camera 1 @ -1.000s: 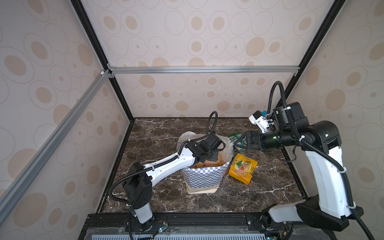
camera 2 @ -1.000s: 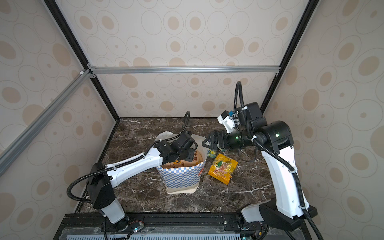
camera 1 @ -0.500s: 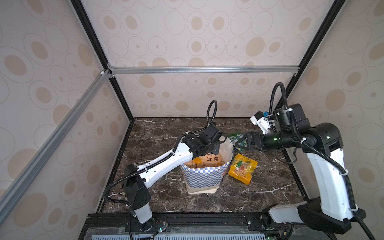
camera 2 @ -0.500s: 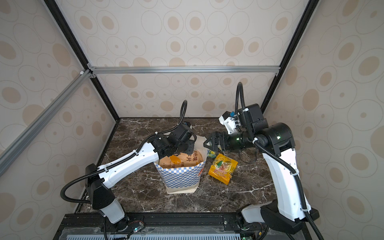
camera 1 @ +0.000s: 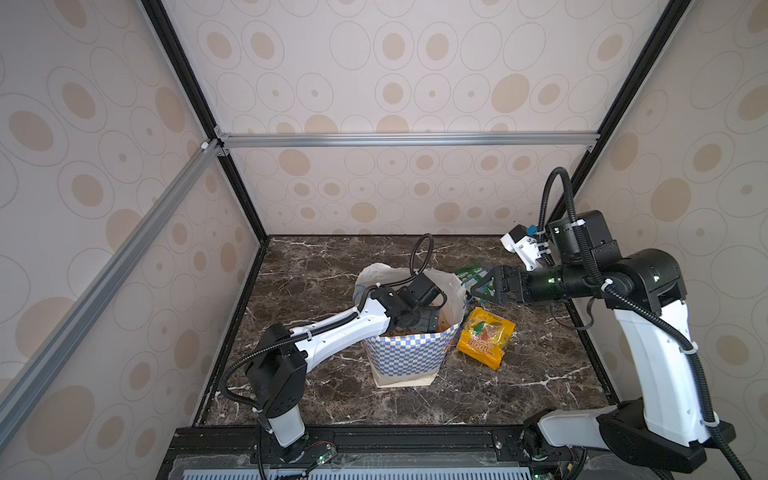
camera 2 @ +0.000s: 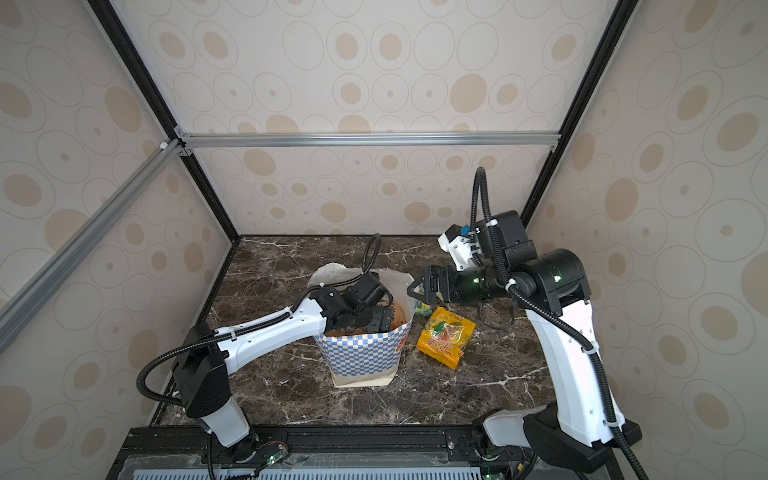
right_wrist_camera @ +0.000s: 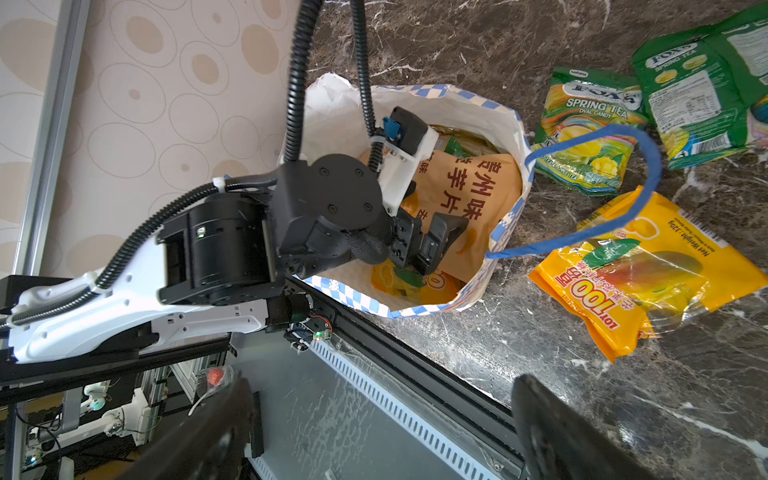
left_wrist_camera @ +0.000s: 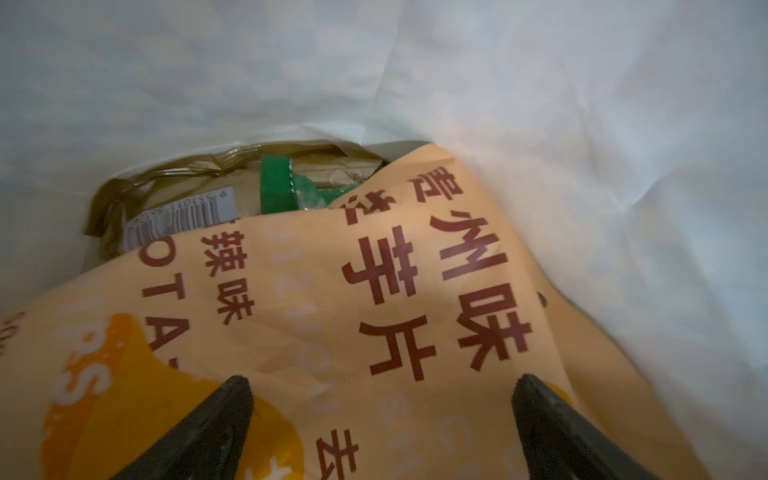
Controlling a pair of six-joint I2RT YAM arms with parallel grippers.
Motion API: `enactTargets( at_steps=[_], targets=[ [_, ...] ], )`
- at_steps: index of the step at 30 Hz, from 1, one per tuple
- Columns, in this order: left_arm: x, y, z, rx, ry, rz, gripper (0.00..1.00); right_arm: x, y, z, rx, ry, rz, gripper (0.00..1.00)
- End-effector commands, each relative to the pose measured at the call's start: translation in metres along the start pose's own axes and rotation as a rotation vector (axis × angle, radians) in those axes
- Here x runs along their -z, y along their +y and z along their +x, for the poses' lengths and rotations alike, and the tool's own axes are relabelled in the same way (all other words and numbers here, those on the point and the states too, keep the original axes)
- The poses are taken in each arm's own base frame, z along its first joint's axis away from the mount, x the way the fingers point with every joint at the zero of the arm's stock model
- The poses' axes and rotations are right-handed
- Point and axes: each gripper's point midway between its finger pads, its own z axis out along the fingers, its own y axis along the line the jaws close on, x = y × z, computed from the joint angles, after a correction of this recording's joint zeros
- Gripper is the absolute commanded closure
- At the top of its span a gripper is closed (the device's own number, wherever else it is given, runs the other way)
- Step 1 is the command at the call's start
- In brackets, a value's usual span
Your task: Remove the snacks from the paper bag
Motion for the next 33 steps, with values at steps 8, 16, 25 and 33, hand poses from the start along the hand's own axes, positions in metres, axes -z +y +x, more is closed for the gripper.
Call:
enactTargets(
  at_steps=[8,16,25,33],
  targets=[
    [-0.048,0.016,0.029,-0.049,0.061,-0.083,0.06,0.008,-0.002,0.010,0.006,-0.006,0.012,0.00],
    [-0.057,0.025,0.036,-0.070,0.075,-0.131,0.48,0.011,-0.002,0.013,0.004,-0.012,0.014,0.00],
    [-0.043,0.023,0.026,-0.092,0.057,-0.122,1.00,0.010,-0.004,0.015,-0.006,0.000,0.019,0.00],
    [-0.014,0.017,0.003,-0.061,-0.018,-0.091,1.00,0.007,-0.011,0.021,-0.017,0.031,0.055,0.00]
  ],
)
